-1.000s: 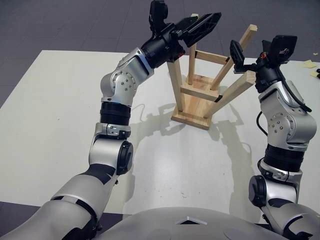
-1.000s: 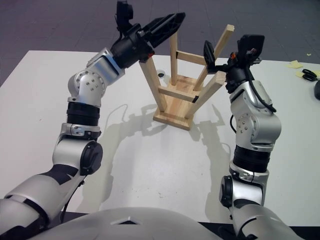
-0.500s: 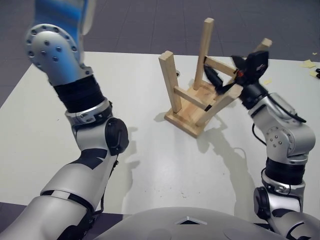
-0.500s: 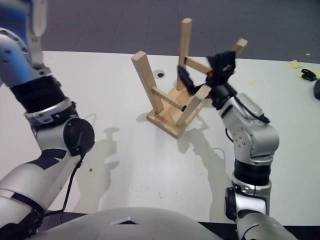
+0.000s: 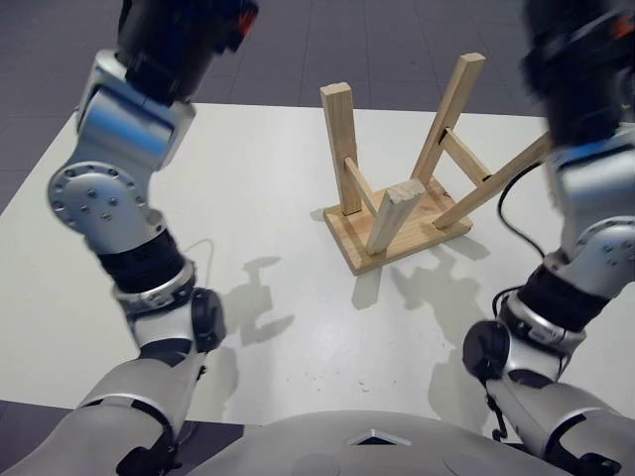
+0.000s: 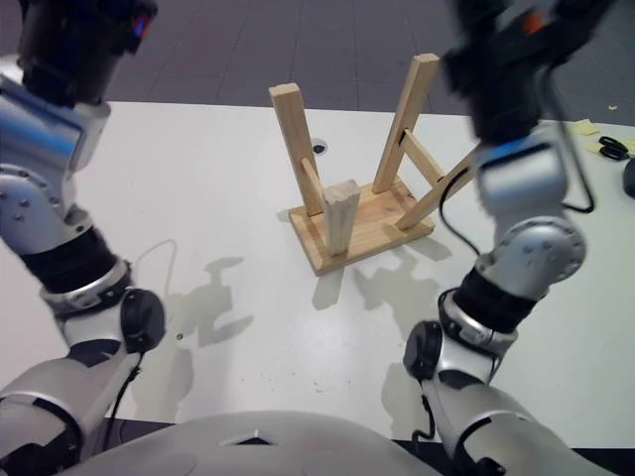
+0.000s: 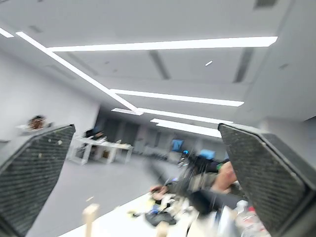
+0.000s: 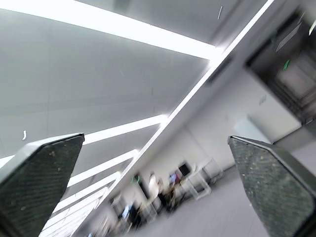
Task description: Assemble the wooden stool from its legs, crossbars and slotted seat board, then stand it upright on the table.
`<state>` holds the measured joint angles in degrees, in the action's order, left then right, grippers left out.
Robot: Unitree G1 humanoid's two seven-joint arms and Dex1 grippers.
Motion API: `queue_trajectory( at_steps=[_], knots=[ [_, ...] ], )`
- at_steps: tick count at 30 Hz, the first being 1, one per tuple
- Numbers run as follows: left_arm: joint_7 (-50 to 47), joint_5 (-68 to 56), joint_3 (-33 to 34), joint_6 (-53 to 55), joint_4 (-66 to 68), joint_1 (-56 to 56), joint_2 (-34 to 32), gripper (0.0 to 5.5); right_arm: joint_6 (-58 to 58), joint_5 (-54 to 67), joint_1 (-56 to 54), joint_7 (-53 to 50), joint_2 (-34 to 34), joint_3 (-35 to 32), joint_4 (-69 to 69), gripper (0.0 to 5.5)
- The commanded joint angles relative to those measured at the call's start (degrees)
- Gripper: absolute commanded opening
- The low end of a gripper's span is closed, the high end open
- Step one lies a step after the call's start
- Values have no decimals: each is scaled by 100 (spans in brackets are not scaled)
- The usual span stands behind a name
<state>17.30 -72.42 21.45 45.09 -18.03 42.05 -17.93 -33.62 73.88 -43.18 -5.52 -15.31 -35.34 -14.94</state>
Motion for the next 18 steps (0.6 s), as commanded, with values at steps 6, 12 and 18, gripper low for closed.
queue_trajectory(
  at_steps=[6, 12, 18],
  knots=[
    [111, 176, -7, 206, -388, -901, -799, 538, 1637, -4402, 1188, 38, -2354, 549, 2145, 540],
    [1670, 410, -217, 922, -815, -2146, -2355, 538, 784, -4420, 2382, 634, -1915, 1168, 1146, 540],
    [3019, 1435, -606, 590, -839, -2986, -3369, 538, -573, -3653, 3247, 1670, -1962, 1778, -227, 540]
  ],
)
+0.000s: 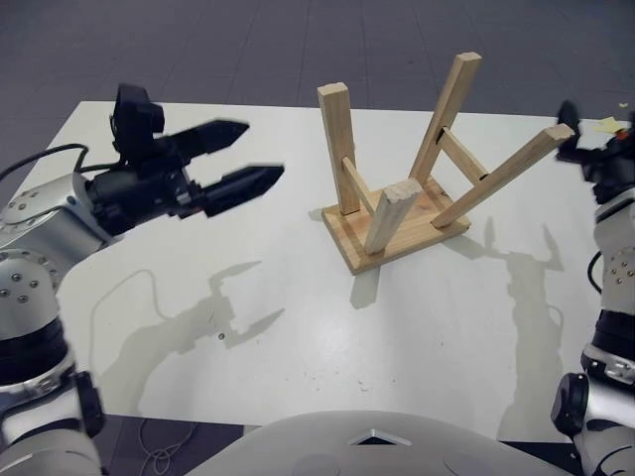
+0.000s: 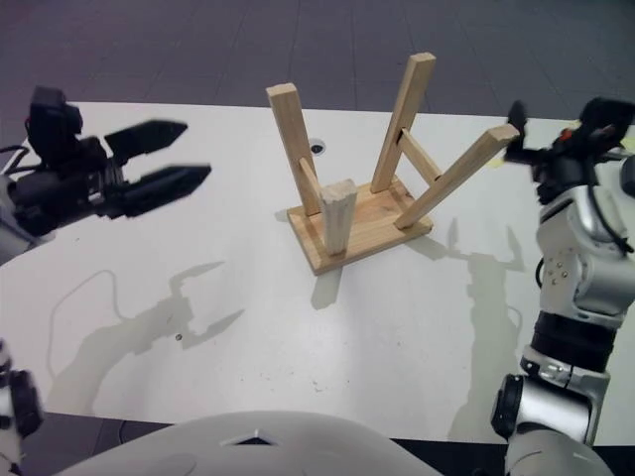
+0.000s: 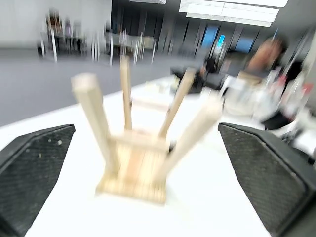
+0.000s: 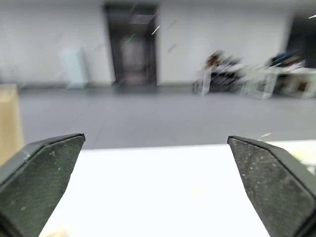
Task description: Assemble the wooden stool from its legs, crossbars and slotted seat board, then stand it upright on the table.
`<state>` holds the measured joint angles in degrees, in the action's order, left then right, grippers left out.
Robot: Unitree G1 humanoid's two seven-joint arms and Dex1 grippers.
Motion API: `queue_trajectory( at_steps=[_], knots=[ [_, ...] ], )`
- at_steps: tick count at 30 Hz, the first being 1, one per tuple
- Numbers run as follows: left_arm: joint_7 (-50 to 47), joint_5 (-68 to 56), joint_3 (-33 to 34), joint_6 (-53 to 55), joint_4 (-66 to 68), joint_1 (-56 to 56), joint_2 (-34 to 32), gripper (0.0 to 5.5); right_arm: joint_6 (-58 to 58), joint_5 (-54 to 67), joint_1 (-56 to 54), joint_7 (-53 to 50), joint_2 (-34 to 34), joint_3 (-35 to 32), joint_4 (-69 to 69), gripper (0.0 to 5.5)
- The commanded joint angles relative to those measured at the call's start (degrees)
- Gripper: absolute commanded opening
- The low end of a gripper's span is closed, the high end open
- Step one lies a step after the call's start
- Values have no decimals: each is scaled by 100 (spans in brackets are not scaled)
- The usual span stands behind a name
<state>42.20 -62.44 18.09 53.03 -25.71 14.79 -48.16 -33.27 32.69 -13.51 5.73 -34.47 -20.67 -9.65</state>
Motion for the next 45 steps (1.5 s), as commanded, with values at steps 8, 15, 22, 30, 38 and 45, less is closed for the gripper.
queue_trajectory(
  at_steps=[8, 15, 22, 30, 38, 45],
  knots=[
    [898, 1267, -1349, -716, 410, 222, 142, 538, -672, 528, 269, 1042, 27, 337, -618, 540],
    [1566, 2478, -1970, -1612, 1494, 590, 75, 538, 379, 212, 1293, 4182, -1101, 283, 737, 540],
    [2085, 3707, -2891, -2951, 2258, 879, 653, 538, 1068, -455, 601, 5917, -1233, 1601, 1277, 540],
    [2417, 4939, -3472, -4786, 3734, 1480, 1282, 538, 2138, -1313, -482, 6708, -706, 2560, 2715, 540],
    [2486, 5426, -3512, -5797, 4859, 1872, 1829, 520, 2383, -1449, -916, 6797, -198, 2664, 3145, 520],
    [2781, 5477, -3533, -5676, 4841, 1761, 1864, 413, 2354, -1566, -884, 6872, -243, 2661, 3183, 419]
  ],
)
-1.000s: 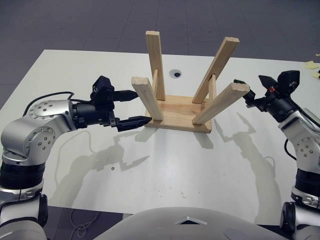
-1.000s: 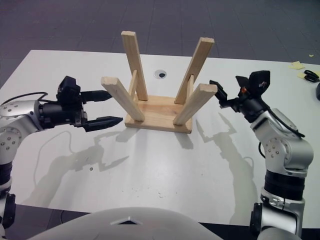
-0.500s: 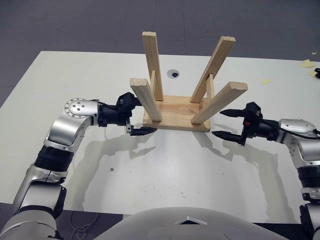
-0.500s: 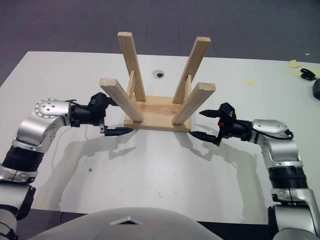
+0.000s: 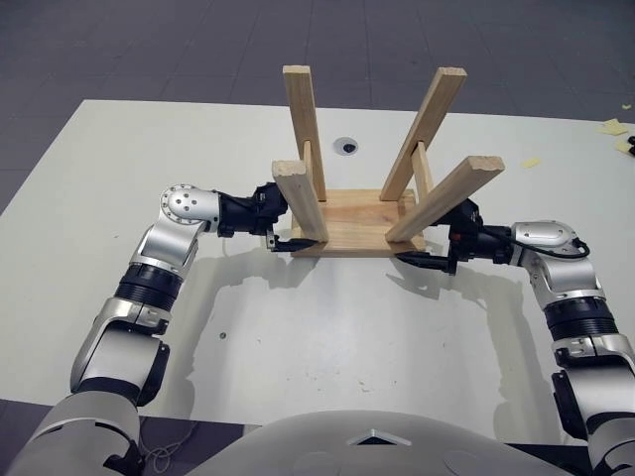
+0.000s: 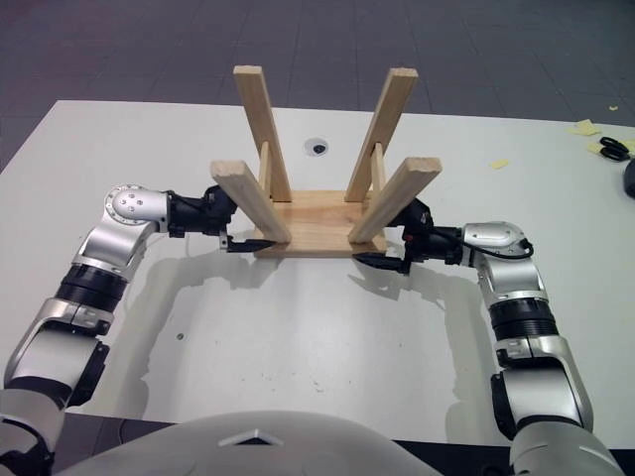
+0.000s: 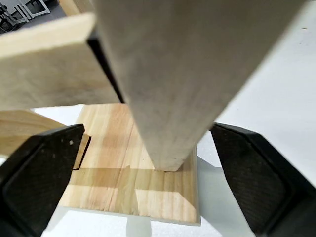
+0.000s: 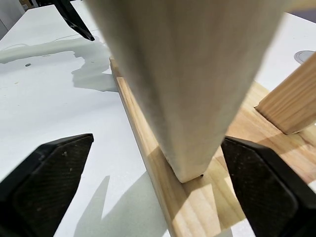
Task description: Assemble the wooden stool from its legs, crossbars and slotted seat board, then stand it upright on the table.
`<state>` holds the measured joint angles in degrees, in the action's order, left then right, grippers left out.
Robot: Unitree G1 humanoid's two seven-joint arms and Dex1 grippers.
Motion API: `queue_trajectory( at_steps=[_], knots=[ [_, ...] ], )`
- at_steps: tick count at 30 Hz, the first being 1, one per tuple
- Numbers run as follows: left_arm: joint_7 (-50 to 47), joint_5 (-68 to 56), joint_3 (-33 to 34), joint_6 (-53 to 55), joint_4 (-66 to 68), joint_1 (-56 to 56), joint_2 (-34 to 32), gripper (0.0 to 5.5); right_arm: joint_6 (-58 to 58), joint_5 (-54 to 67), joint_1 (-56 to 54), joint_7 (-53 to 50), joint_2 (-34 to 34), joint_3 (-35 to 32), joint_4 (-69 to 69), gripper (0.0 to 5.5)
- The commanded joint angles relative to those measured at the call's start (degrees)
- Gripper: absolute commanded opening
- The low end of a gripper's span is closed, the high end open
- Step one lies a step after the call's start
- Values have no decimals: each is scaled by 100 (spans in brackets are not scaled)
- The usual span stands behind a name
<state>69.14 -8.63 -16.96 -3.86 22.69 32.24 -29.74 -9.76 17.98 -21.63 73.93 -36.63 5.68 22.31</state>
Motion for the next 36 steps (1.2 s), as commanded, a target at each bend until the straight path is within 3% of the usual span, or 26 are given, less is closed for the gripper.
queue_trajectory(
  at_steps=[1, 11, 16, 21, 26, 29, 30, 33, 36],
  knots=[
    [98, 122, -36, 1, -2, -12, 13, 393, 27, -130, -54, 57, -36, 35, 3, 399],
    [106, 135, -69, 136, -194, -217, 58, 216, -366, -101, 57, 155, -25, 97, -255, 236],
    [489, -492, -20, 1555, -911, -335, -35, 118, -1392, 260, 268, 297, -150, 118, -939, 152],
    [893, -1820, 305, 4333, -1890, 4, -333, 116, -3711, 1556, 375, 291, -381, -154, -2245, 151],
    [904, -2853, 785, 6461, -2105, 548, -575, 116, -6208, 3324, -34, -901, 259, -1550, -2662, 147],
    [312, -2998, 1272, 7036, -1678, 866, -282, 115, -6589, 3455, -289, -1961, 852, -2237, -2509, 147],
    [-68, -2895, 1465, 7041, -1406, 987, -102, 115, -6612, 3384, -343, -2337, 1031, -2399, -2457, 183],
    [-1057, -2697, 2043, 6948, -589, 1306, 292, 175, -6590, 3275, -409, -3151, 1380, -2750, -2398, 227],
    [-1290, -2874, 2466, 6903, -304, 1401, 356, 230, -6543, 3299, -331, -3467, 1474, -2885, -2450, 279]
  ],
)
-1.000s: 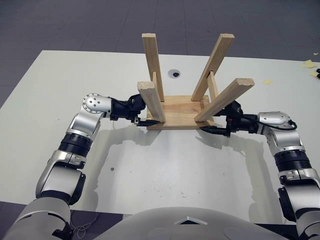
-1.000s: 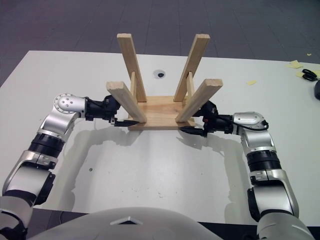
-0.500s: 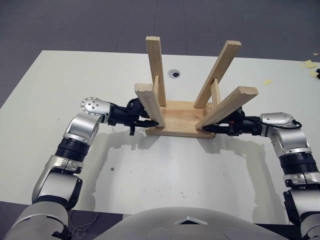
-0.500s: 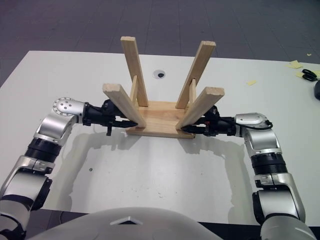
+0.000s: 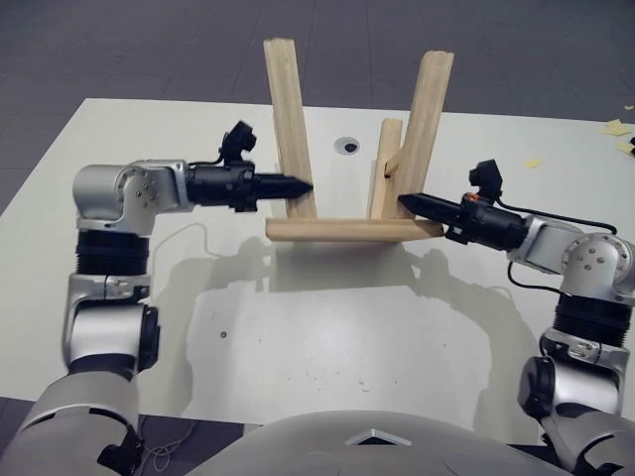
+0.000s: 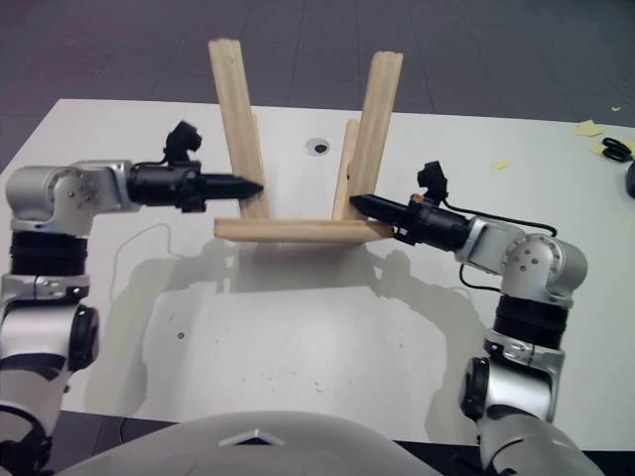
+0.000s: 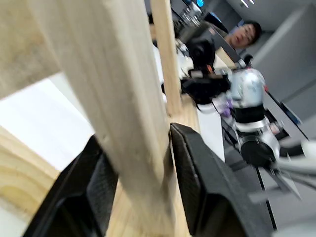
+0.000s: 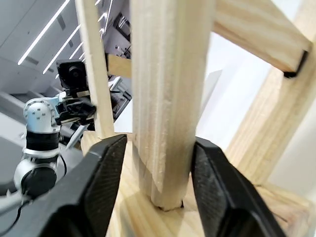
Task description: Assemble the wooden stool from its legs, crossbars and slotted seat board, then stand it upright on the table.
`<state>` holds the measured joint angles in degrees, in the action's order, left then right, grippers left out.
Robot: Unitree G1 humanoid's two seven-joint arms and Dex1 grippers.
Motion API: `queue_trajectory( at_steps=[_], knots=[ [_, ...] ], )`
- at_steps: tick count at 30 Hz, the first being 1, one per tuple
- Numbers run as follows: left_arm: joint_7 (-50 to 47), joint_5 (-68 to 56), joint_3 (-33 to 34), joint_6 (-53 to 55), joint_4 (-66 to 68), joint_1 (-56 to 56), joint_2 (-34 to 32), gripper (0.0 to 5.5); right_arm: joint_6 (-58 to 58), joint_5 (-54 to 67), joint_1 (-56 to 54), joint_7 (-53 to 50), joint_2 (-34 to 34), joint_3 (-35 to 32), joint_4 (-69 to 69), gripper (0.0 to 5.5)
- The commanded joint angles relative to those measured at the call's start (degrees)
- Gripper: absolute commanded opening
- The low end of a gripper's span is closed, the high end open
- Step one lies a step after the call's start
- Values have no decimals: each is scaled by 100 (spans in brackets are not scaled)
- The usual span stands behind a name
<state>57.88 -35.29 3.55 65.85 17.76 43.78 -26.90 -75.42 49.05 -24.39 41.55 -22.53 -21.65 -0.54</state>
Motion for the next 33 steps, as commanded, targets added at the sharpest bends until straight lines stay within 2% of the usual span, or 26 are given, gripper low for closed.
queue_trajectory(
  at_steps=[1, 9, 11, 15, 18, 21, 23, 26, 29, 33],
  knots=[
    [-162, -314, 560, -37, 197, 243, 52, 250, 36, 227, -10, -260, 56, -191, -180, 297],
    [199, -783, 817, 237, -530, -382, -429, 392, 253, 419, 420, -192, -160, -277, -363, 430],
    [269, -542, 706, -160, -694, -634, -713, 423, 516, 399, 414, -220, -214, -434, -288, 459],
    [-18, 630, 410, -1945, -830, -1123, -1181, 486, 900, 662, 316, -263, -411, -978, -243, 518],
    [-41, 709, 504, -2317, -1191, -1521, -1240, 530, 1039, 875, 419, -337, -421, -1249, -328, 540],
    [171, 272, 686, -2155, -1920, -2083, -1306, 538, 1705, 301, 1050, 329, -772, -513, -829, 540],
    [499, -483, 1083, -1516, -2498, -2293, -1652, 538, 2496, -392, 1608, 1271, -1413, 302, -1226, 540],
    [814, -963, 1330, -1061, -2670, -2316, -2116, 538, 3430, -1120, 1793, 2122, -1919, 972, -1061, 540],
    [944, -557, 698, -1525, -2506, -2255, -2130, 538, 4502, -1855, 1505, 2457, -1917, 1489, -303, 540],
    [860, 828, -610, -3151, -2052, -2368, -1698, 538, 5788, -2630, 602, 2635, -1578, 2004, 1248, 540]
  ],
)
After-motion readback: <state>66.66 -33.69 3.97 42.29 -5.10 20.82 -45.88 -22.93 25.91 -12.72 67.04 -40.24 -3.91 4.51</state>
